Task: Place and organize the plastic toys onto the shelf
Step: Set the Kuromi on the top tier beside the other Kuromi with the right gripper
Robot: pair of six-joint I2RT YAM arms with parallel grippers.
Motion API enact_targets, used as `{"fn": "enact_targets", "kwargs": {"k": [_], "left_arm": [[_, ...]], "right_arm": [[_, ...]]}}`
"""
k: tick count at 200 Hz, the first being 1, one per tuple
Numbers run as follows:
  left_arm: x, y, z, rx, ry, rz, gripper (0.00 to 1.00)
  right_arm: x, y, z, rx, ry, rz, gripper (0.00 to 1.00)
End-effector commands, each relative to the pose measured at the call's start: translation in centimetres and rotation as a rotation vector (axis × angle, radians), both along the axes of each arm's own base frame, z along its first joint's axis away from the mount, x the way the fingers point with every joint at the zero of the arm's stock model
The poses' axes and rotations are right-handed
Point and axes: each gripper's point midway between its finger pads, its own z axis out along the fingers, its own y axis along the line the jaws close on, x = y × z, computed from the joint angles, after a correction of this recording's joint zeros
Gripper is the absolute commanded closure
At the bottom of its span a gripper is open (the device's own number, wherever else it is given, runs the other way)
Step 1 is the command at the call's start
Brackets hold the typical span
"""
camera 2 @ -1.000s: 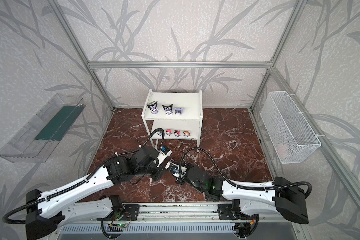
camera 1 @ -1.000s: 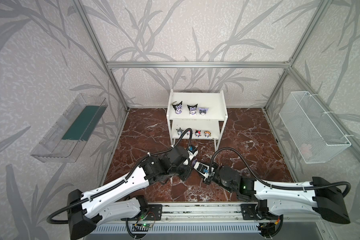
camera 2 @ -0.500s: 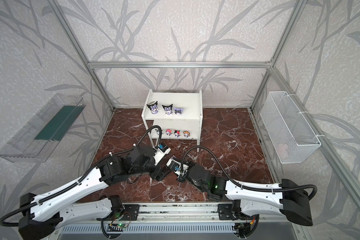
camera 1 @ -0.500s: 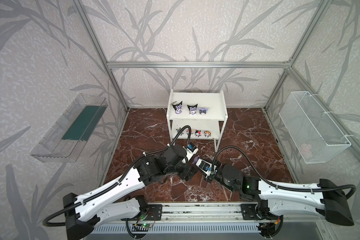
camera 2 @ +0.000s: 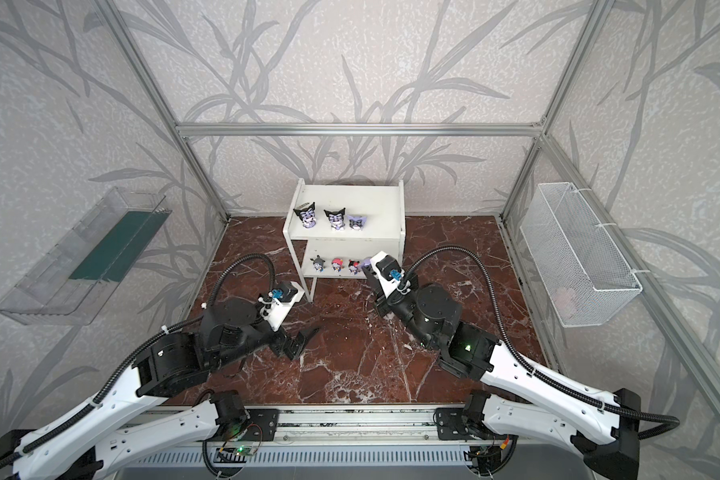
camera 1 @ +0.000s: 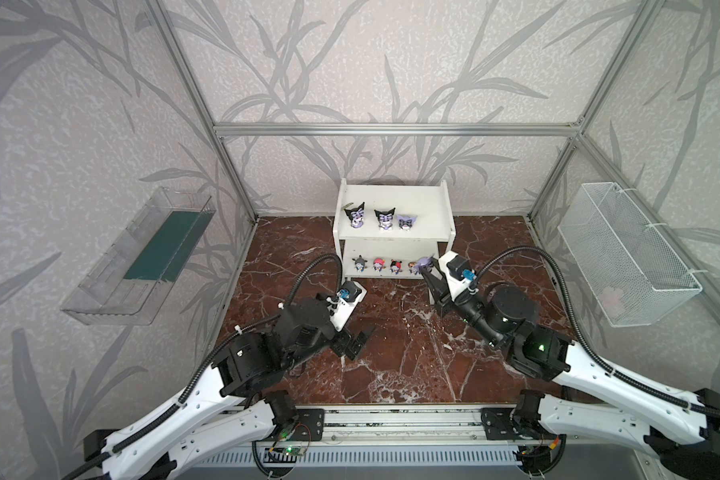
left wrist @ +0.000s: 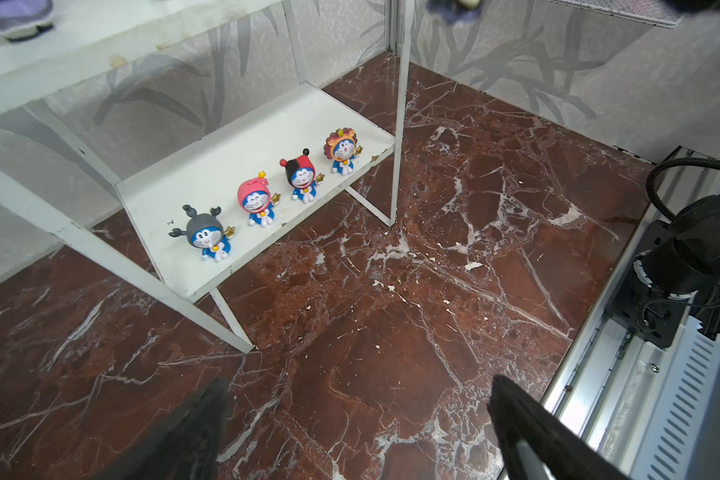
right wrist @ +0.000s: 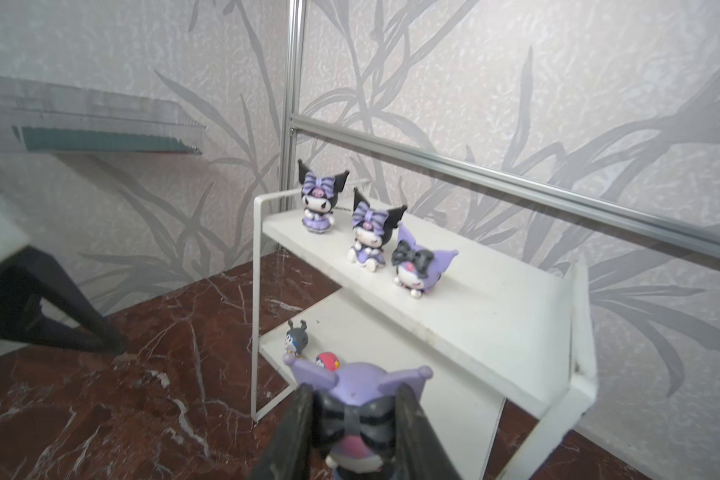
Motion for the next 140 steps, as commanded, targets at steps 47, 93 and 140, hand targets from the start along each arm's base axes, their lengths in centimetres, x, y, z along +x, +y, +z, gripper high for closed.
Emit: {"fn": "enact_targets", "kwargs": {"k": [47,93,140], "left_arm": [[-0.2,0.4,0.3,-0.037,-0.060,-0.013,0.01],[-0.4,0.7,0.0,-0.041,-0.055,-0.008,0.01],[-0.4,0.8,-0.1,-0.039,-0.054,-0.007,0.00]], "right_arm": [[4.7,-1.9,4.8,0.099,-0.060,-0.169,0.85],[7.2,-1.9,4.6,0.150,-0.055,-0.221,0.85],[8.5,-2.2,4.0,0.181,-0.050,-0.255,0.84]]}}
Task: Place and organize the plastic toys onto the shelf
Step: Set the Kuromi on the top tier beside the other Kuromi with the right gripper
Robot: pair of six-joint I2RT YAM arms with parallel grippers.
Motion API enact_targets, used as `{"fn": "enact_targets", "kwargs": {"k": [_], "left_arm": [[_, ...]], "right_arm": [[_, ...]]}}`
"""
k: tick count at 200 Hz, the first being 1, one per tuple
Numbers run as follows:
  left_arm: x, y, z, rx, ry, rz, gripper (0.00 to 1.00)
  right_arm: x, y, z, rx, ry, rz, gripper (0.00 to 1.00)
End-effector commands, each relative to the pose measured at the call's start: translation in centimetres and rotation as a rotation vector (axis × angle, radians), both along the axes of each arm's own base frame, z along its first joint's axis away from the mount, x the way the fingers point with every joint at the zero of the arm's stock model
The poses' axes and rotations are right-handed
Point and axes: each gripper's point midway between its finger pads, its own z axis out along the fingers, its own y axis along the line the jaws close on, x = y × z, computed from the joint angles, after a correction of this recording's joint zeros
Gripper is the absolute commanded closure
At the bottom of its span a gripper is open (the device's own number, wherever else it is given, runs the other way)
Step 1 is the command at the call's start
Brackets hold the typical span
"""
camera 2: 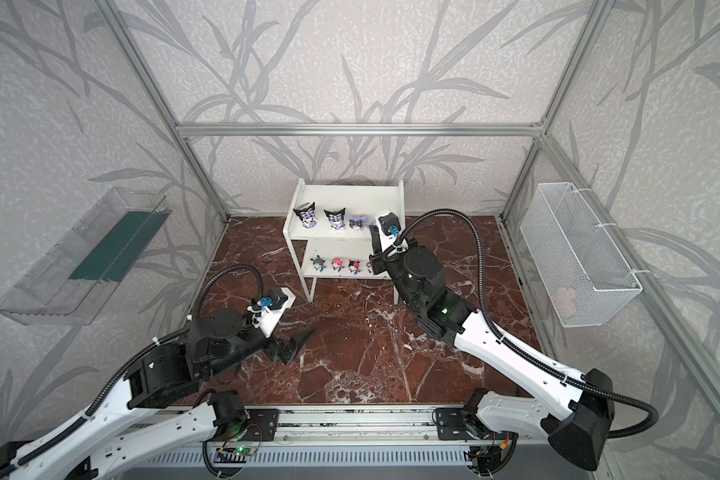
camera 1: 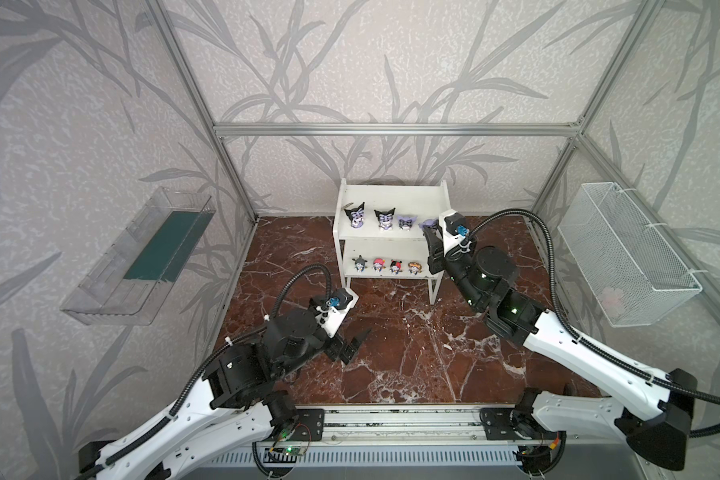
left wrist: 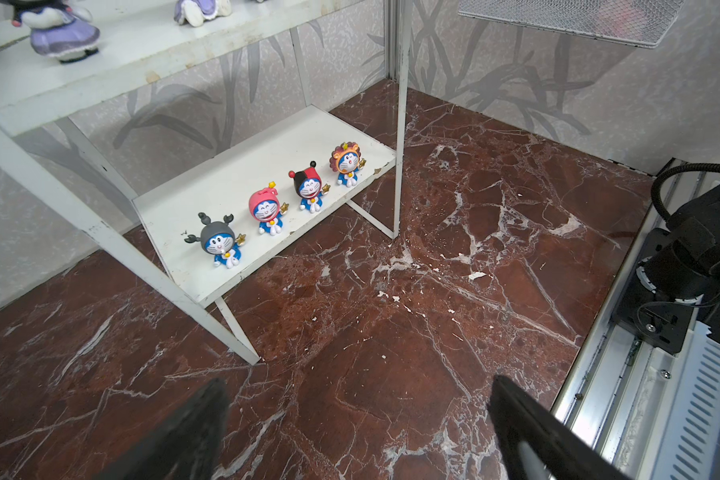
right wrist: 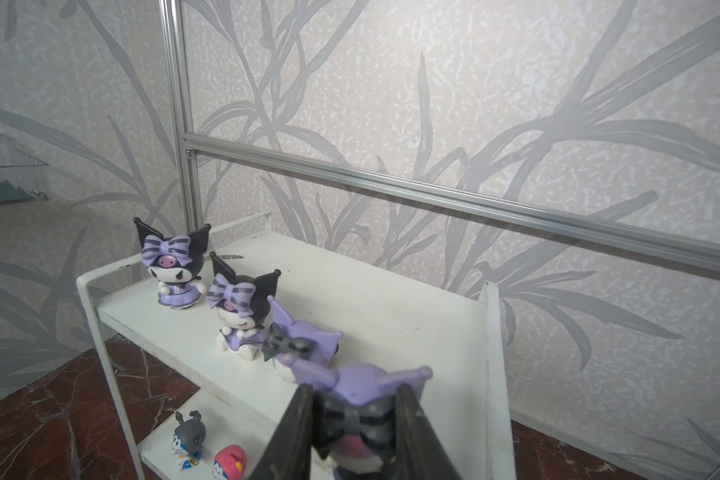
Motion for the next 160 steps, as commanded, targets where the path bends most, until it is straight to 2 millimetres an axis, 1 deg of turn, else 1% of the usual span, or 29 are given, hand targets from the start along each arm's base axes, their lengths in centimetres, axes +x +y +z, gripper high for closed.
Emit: {"fn": "enact_targets", "kwargs": {"k": [1,32,93,138,160], "left_arm": [[0.1,0.1,-0.3,0.002,-0.004,0.004,0.00],[0.2,0.1,-0.2,0.003,-0.006,0.006,0.01],[0.2,0.2,-0.3,0.008,-0.006,0.008,0.01],[0.2,0.1,-0.4,0.009,-0.001,0.004,0.01],[0.2,0.1,-0.5,0.008,0.000,0.003,0.01]], "right_arm": [[0.3,-1.1,3.0,0.111,-0.065,-0.034,0.84],[1.2,-1.3,2.6,0.129,-0.045,-0.044,0.82],[2.3,-1.4,1.8,0.145,-0.026,-0.065,0.80],[2.5,-1.5,1.5,0.149,-0.025,-0.072,0.72],[2.5,-1.5,1.5,0.150,-0.024,-0.074,0.69]]}}
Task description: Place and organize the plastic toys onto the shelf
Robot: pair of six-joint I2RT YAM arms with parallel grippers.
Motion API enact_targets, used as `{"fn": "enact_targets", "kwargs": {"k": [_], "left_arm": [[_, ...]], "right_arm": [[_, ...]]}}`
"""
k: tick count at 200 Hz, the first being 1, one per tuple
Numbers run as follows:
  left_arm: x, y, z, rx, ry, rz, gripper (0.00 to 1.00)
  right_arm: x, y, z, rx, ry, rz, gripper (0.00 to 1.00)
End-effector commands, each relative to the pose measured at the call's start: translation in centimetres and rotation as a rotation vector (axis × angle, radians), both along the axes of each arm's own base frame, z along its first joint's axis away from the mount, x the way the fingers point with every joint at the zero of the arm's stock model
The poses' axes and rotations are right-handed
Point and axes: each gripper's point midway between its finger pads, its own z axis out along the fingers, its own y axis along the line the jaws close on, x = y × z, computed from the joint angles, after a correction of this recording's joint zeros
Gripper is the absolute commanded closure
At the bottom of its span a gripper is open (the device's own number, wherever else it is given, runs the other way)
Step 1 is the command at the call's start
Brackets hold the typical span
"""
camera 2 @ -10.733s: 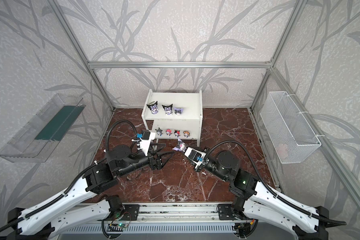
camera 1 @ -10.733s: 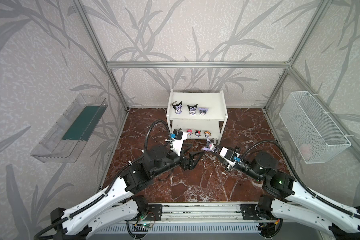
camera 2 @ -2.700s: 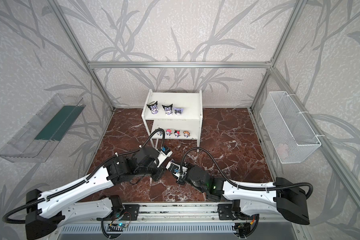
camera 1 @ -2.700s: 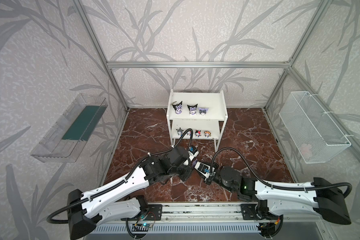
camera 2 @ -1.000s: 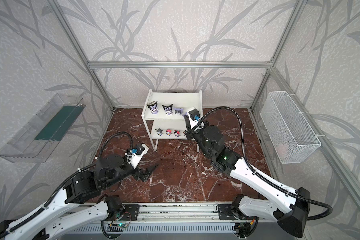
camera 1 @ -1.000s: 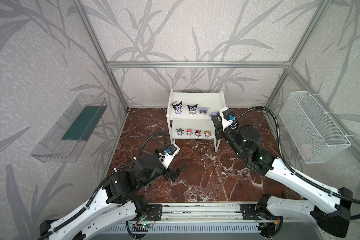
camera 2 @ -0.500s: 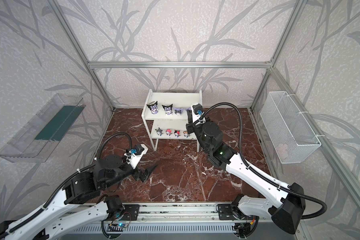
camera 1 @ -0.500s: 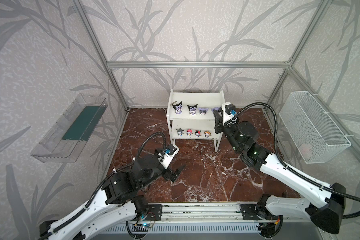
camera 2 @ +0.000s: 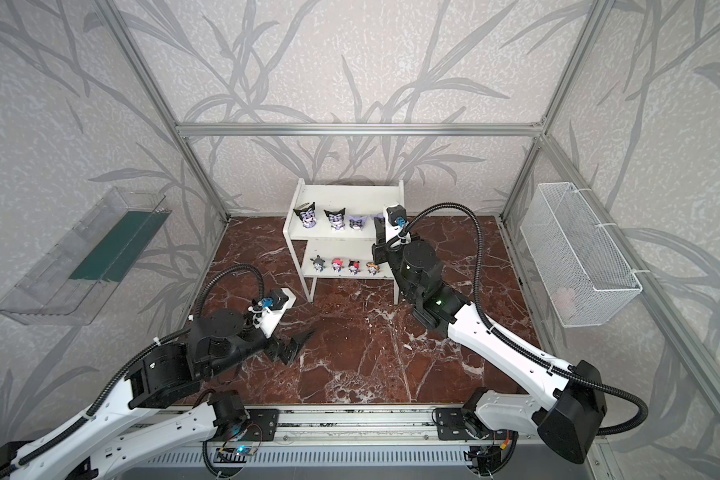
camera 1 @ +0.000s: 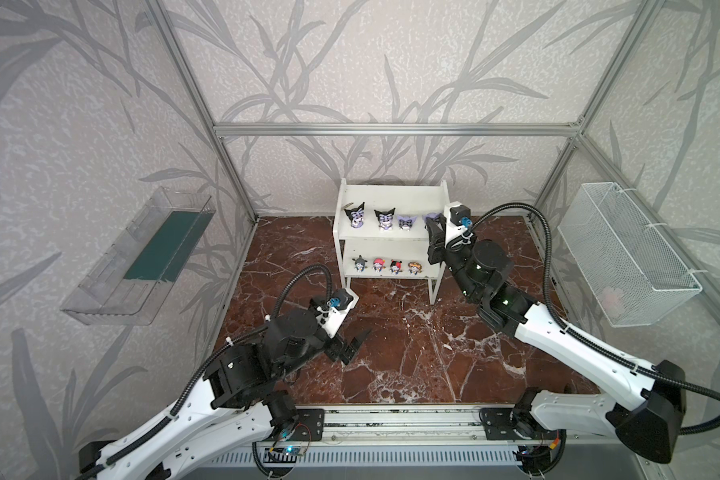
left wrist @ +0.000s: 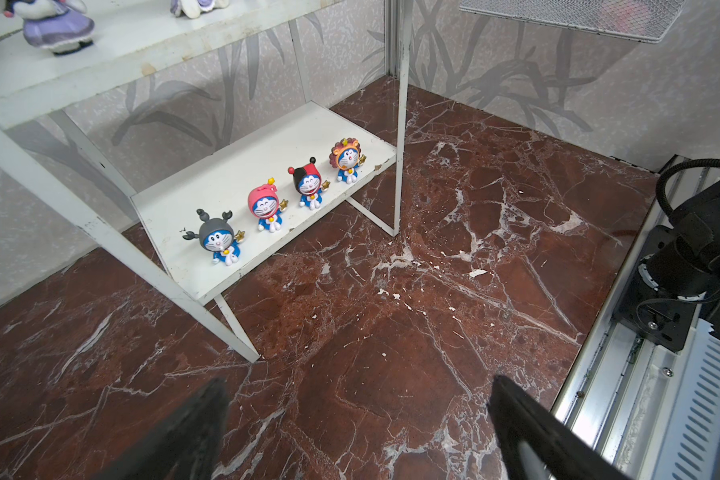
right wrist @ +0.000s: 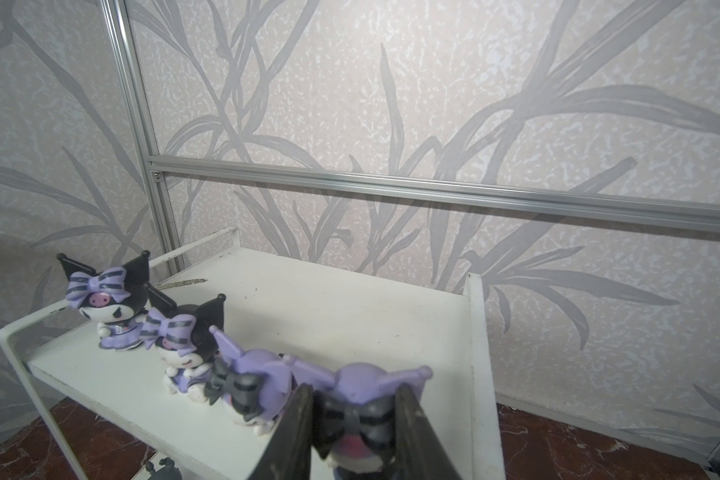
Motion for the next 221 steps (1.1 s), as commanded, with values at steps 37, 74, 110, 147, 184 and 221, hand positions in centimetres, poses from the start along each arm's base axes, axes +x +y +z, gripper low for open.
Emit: {"fn": "enact_targets", "kwargs": {"k": [37,74,110,147,184,221], "left_arm": [[0.1,0.0,-0.2,0.004,-0.001,-0.005,0.01],[0.0,0.0,-0.3,0.004,0.001,-0.006,0.01],[0.1,0.0,-0.3,0.004,0.001,-0.005,0.01],[0.2,0.1,-0.1,-0.001,-0.004,0.003,0.01],[1.1,0.7,0.1,0.004,-0.023,0.060,0.01],[3.6,2.8,-0.5,0.044,-0.050,0.250,0.01]], "right_arm": [[0.1,-0.7,2.1,0.064,-0.044,-0.020,0.66],[0.2,-0.7,1.9,0.065,-0.037,-0.022,0.64],[0.0,-0.9,1.7,0.068,-0.033,-0.023,0.62],[-0.8,-1.5,2.8,0.068,-0.061,-0.015,0.53],[-2.6,-3.9,4.3,0.061,-0.101,-0.053,0.35],[-3.1,-7.9,2.8,-0.009,-0.060,-0.173,0.22]]}}
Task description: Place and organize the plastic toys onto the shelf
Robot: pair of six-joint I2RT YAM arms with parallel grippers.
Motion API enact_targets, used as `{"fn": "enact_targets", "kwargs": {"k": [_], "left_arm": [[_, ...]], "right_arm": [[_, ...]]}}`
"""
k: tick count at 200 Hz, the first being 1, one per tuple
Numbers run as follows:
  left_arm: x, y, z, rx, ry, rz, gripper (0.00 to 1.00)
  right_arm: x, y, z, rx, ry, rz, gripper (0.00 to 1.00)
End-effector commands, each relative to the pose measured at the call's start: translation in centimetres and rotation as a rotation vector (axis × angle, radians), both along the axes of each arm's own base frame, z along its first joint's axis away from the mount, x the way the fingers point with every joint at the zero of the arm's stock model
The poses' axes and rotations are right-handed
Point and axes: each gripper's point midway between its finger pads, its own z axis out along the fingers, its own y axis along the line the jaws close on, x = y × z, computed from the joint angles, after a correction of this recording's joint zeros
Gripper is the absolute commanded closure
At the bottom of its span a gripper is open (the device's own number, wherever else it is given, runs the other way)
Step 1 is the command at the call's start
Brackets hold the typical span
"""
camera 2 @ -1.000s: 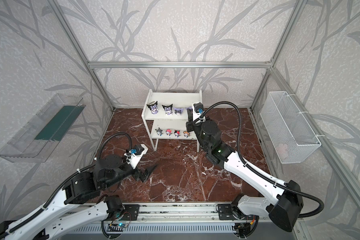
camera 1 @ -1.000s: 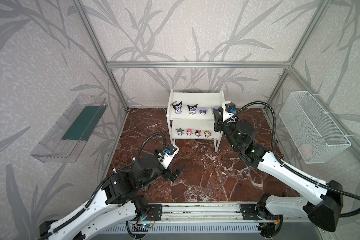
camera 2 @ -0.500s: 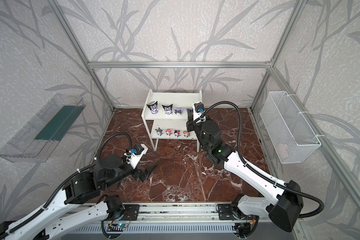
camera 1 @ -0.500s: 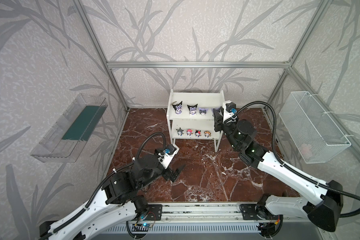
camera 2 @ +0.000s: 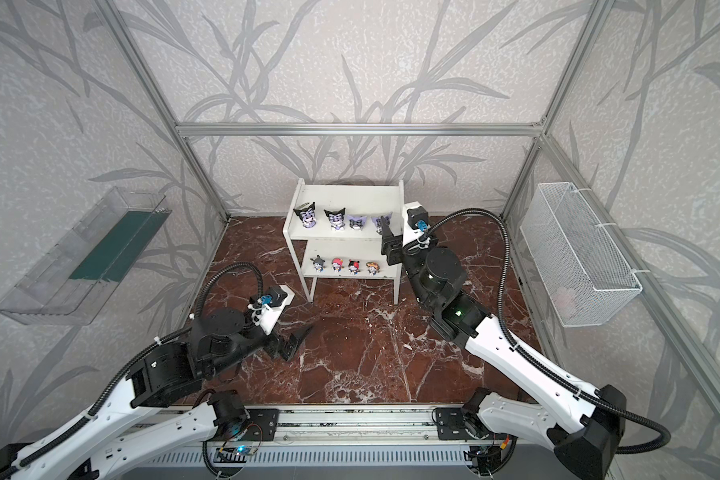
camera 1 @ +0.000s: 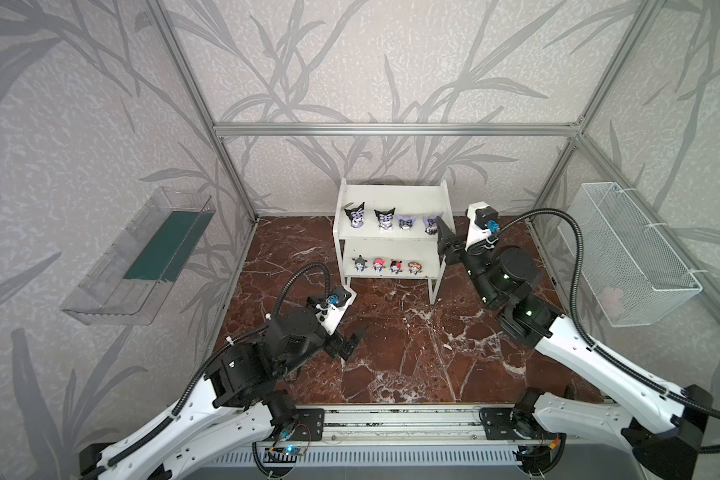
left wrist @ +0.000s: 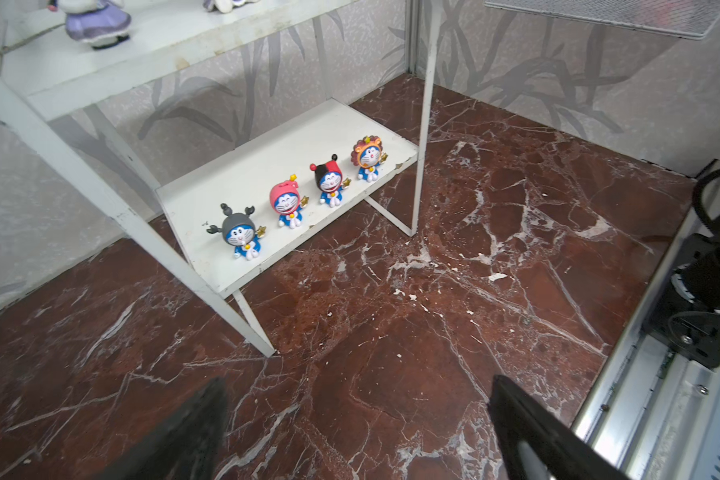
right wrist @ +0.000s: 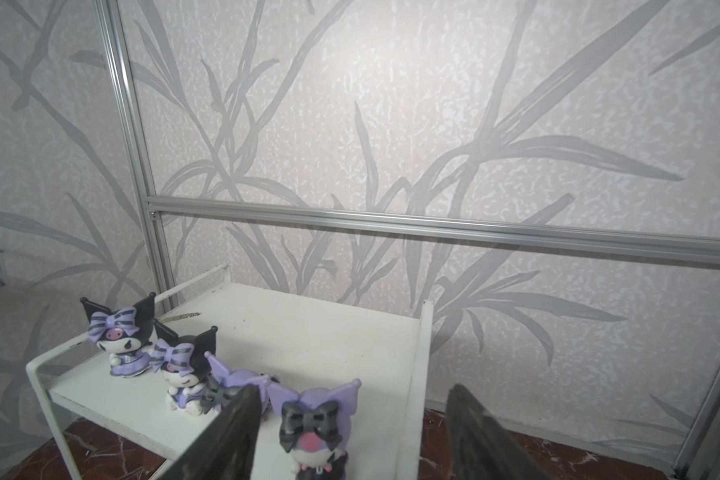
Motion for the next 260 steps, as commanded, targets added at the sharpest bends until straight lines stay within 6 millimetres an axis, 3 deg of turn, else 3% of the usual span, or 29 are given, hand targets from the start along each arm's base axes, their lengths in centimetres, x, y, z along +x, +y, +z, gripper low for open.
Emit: {"fn": "enact_targets", "kwargs": {"k": [1,58,81,129,153,183,197,223,260], "left_arm": [[2.2,1.7,-0.3,0.025,-0.036,0.160,0.01],[5.7,8.2,-2.1,0.039,-0.025,0.578,0.01],[7.1,10.5,-3.1,0.020,0.015,0.687,0.01],[10.7,16.9,-6.2,-0.060,0.138,0.936,0.01],[11.8,20.2,-7.3,-0.069,0.051,1.032,0.01],[13.3,22.0,-8.7,-0.030,-0.110,1.047,0.01],[14.1,22.3,-10.0,-0.014,-0.115,1.049,0.01],[16.1,22.7,-12.6,0.010,-0.102,1.053,0.01],[18.8,22.4,-16.2,-0.007,-0.118,1.028,0.00]], "right_arm": [[0.1,-3.4,-1.2,-0.045,0.038,-0.122,0.21],[1.4,-14.1,-8.4,-0.003,0.236,-0.365,0.05],[2.0,-16.8,-11.6,0.013,0.321,-0.426,0.03],[4.3,-17.4,-19.9,-0.022,0.466,-0.434,0.01],[5.9,-16.6,-24.1,-0.070,0.490,-0.399,0.01],[8.2,-16.3,-30.3,-0.134,0.616,-0.392,0.01],[8.9,-16.0,-30.7,-0.165,0.696,-0.375,0.01],[10.2,-15.8,-29.6,-0.182,0.540,-0.350,0.01],[9.9,-18.1,-31.0,-0.174,0.646,-0.378,0.01]]}}
